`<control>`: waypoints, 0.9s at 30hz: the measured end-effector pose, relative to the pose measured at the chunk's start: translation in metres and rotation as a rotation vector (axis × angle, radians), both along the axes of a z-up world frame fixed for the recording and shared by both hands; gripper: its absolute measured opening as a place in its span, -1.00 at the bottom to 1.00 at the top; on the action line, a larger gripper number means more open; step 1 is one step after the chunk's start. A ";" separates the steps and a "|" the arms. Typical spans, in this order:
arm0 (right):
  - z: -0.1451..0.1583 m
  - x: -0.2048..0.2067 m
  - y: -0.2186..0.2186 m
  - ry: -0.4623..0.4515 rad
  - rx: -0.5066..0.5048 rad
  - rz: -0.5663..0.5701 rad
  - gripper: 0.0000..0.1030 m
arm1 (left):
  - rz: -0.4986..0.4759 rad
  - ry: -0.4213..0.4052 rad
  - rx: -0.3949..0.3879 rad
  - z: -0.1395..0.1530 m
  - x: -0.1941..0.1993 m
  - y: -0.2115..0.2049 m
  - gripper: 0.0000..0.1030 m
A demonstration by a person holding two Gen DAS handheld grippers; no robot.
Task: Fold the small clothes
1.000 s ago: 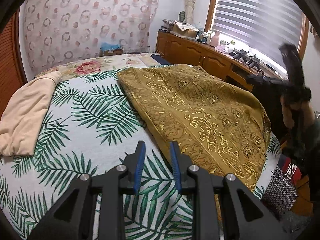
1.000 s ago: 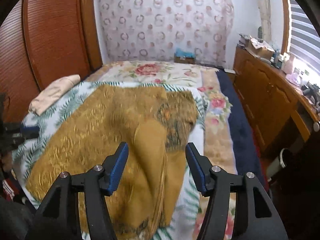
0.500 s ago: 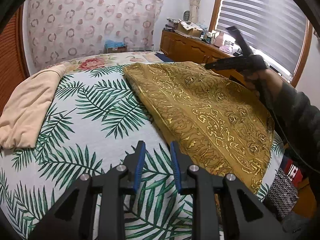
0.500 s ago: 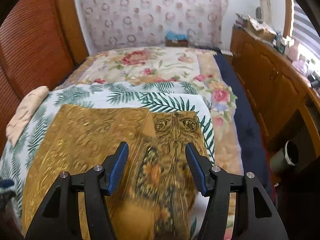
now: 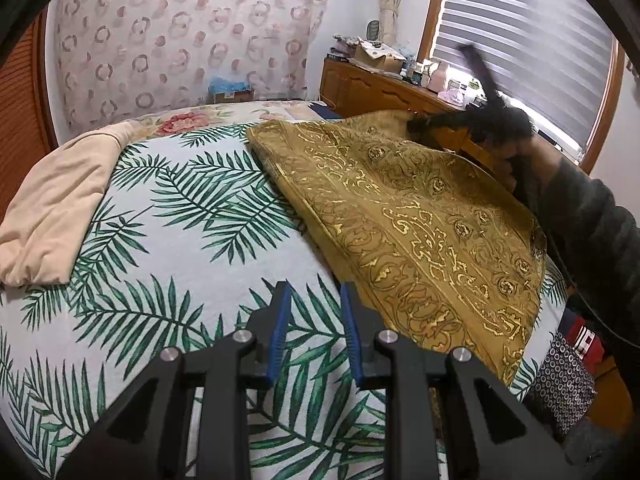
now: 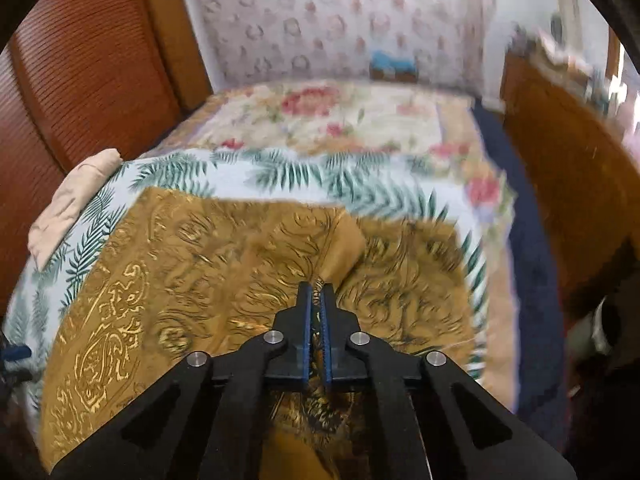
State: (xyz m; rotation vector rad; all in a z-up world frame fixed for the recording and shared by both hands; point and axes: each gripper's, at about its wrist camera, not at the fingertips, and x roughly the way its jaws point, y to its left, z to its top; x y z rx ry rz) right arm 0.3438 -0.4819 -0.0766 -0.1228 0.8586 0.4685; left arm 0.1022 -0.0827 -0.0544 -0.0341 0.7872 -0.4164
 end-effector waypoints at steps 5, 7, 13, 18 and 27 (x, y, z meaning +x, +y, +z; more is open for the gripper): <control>0.062 -0.020 -0.016 -0.177 0.033 -0.052 -0.99 | -0.015 -0.008 -0.004 0.004 -0.001 -0.006 -0.55; 0.077 -0.018 -0.021 -0.215 -0.022 -0.119 -0.99 | -0.028 -0.016 -0.011 0.005 -0.003 -0.009 -0.55; 0.069 -0.005 -0.035 -0.181 -0.158 -0.252 0.09 | -0.047 -0.016 -0.003 0.007 -0.004 -0.017 -0.55; 0.051 -0.012 -0.035 -0.136 -0.103 -0.185 0.09 | -0.043 -0.010 0.003 0.007 -0.002 -0.019 -0.55; 0.028 -0.059 -0.017 -0.120 -0.072 -0.097 0.11 | -0.060 0.006 0.014 0.002 -0.001 -0.025 -0.55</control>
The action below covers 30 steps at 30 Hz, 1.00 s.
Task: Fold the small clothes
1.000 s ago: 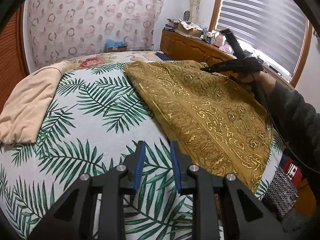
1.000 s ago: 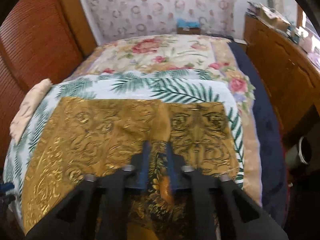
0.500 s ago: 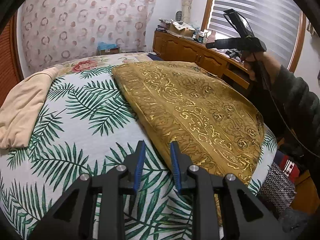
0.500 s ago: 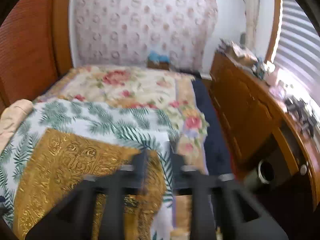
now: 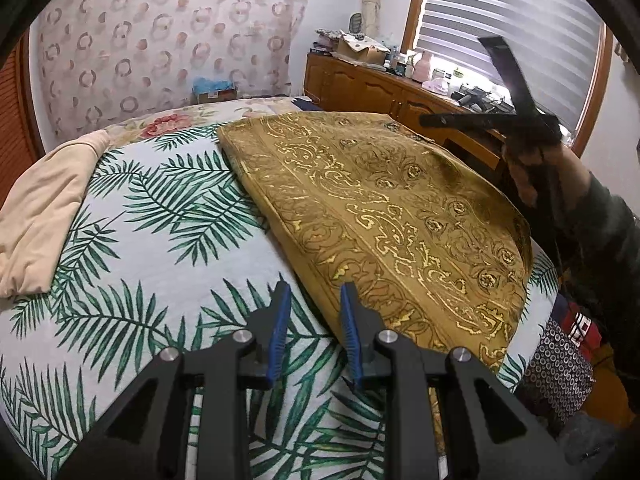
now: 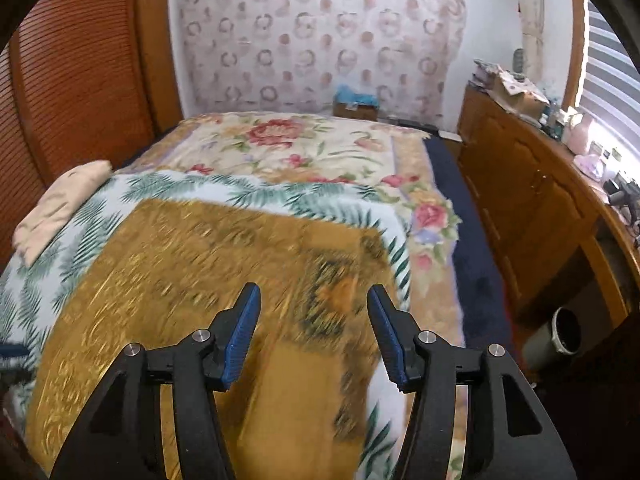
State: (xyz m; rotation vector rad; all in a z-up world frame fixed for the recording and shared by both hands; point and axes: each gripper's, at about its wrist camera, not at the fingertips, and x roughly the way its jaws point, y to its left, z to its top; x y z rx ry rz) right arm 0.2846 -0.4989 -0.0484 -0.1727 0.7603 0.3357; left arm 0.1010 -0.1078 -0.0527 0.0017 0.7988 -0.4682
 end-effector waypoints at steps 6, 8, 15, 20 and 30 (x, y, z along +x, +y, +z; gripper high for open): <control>-0.010 -0.052 -0.001 -0.002 -0.018 0.034 0.58 | -0.051 0.033 -0.031 -0.003 -0.002 -0.008 -0.51; -0.014 -0.069 -0.003 -0.002 -0.028 0.032 0.58 | -0.052 0.029 -0.008 -0.004 -0.006 -0.011 -0.47; -0.020 -0.110 -0.019 -0.001 -0.031 0.003 0.58 | -0.072 0.065 -0.002 -0.009 -0.013 -0.015 -0.46; -0.026 -0.132 -0.028 0.006 -0.028 -0.018 0.58 | -0.075 0.101 -0.014 -0.017 -0.017 -0.018 -0.46; -0.054 -0.146 -0.053 0.073 -0.004 -0.071 0.51 | -0.060 0.091 -0.008 -0.020 -0.030 -0.022 -0.46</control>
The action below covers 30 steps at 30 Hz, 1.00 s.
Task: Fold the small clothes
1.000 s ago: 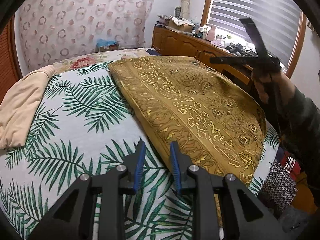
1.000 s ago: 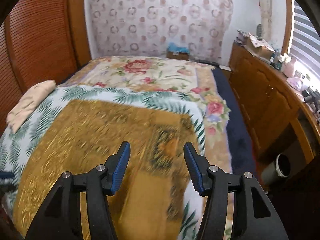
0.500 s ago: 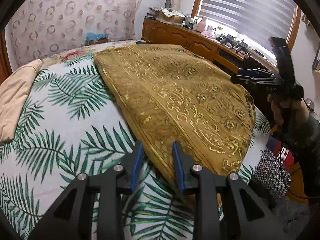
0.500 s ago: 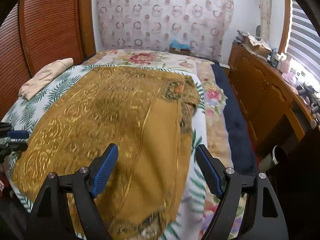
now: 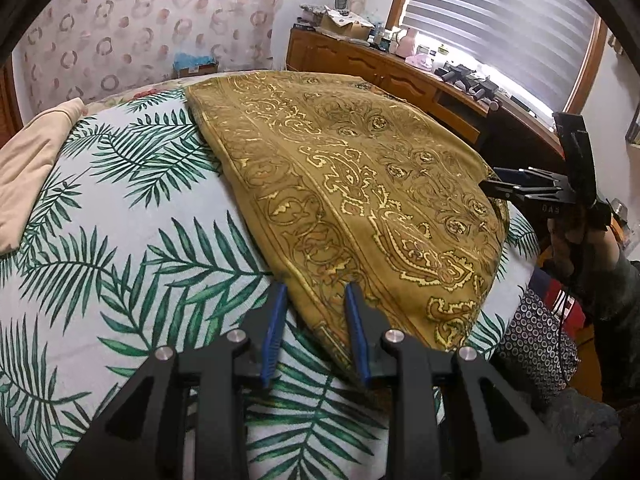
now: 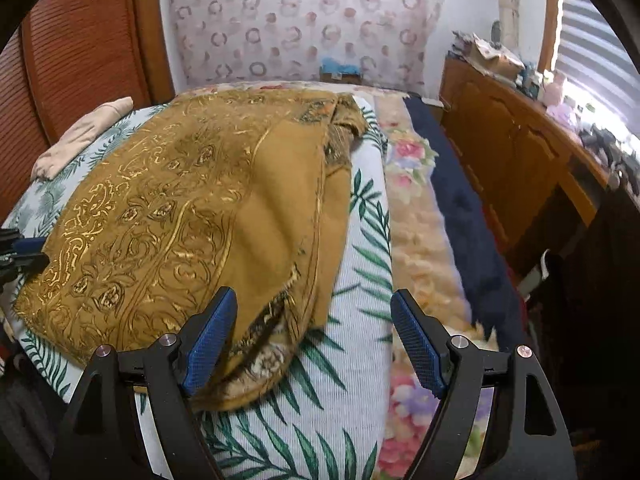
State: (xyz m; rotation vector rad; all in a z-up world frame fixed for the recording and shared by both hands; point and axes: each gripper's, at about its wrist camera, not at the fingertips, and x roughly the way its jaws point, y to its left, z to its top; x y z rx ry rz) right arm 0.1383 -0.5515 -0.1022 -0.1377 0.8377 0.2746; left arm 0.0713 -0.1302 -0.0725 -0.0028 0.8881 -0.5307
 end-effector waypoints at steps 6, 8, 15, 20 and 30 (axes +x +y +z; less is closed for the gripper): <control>-0.006 -0.008 0.001 0.016 0.021 0.004 0.19 | -0.019 0.011 -0.023 0.001 -0.007 0.000 -0.46; -0.005 -0.012 0.004 0.019 0.030 0.025 -0.07 | -0.023 0.017 -0.034 0.001 -0.010 0.002 -0.47; -0.003 -0.018 0.015 0.025 0.049 0.085 -0.68 | -0.028 0.016 -0.061 0.000 -0.016 0.004 -0.47; -0.004 -0.016 0.013 0.035 0.079 0.110 -0.85 | -0.048 0.028 -0.102 -0.001 -0.015 0.005 -0.72; 0.030 -0.021 0.003 -0.079 0.236 0.106 -0.92 | -0.027 -0.128 -0.185 0.056 -0.013 0.018 -0.99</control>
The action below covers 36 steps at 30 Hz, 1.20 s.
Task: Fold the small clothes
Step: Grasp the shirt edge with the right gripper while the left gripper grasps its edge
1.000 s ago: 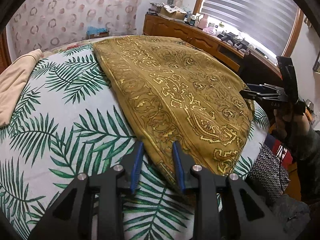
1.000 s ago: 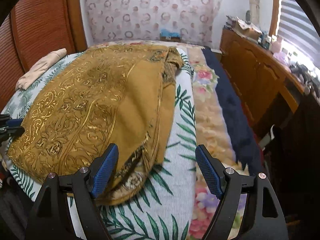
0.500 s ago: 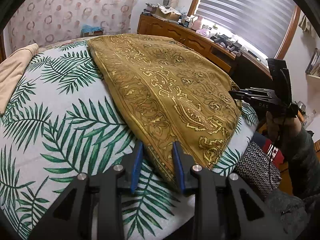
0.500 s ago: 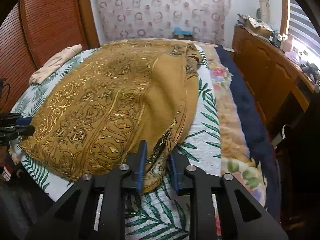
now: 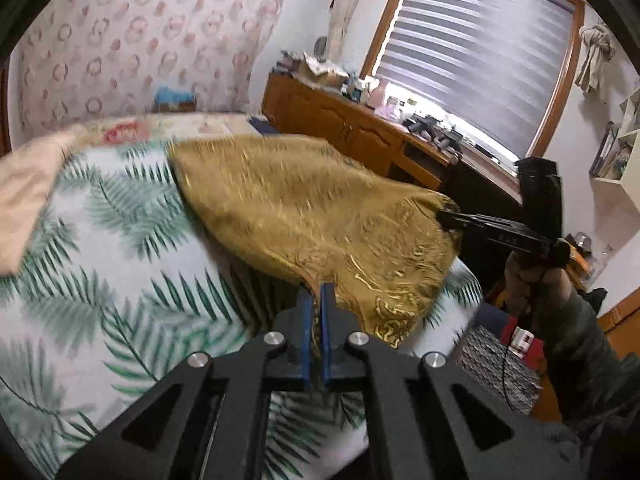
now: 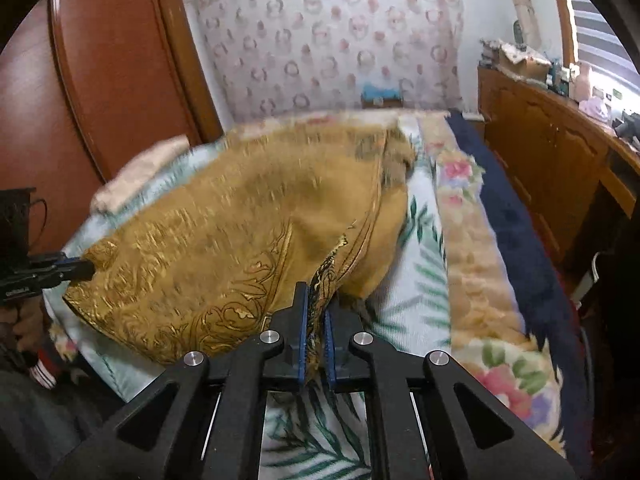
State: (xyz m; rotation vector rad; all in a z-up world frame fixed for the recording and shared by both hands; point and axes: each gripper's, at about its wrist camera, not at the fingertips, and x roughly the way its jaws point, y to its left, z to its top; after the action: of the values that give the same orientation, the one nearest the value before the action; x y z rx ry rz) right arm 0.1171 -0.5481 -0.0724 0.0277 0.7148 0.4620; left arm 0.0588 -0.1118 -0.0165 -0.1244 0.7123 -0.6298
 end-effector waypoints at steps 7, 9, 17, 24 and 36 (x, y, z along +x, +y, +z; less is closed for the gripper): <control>0.040 0.017 0.010 -0.091 0.011 0.006 -0.93 | 0.030 -0.051 -0.037 0.029 0.036 0.003 -0.99; 0.049 0.027 0.015 -0.109 0.001 0.009 -0.93 | 0.042 -0.049 -0.057 0.036 0.048 0.005 -0.99; 0.076 0.082 0.037 -0.160 -0.069 0.008 -0.93 | 0.075 -0.076 -0.055 0.054 0.090 0.006 -1.00; 0.054 0.096 0.043 -0.103 -0.097 0.001 -0.93 | 0.064 -0.068 -0.030 0.037 0.069 0.007 -1.00; 0.002 0.041 0.019 0.024 -0.108 -0.125 -0.07 | 0.060 -0.046 -0.031 0.020 0.062 0.003 -1.00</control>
State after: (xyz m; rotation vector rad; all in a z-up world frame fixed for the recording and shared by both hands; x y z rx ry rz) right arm 0.1586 -0.5292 -0.0708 -0.0234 0.7555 0.3040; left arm 0.1207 -0.1086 0.0034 -0.1585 0.6521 -0.5846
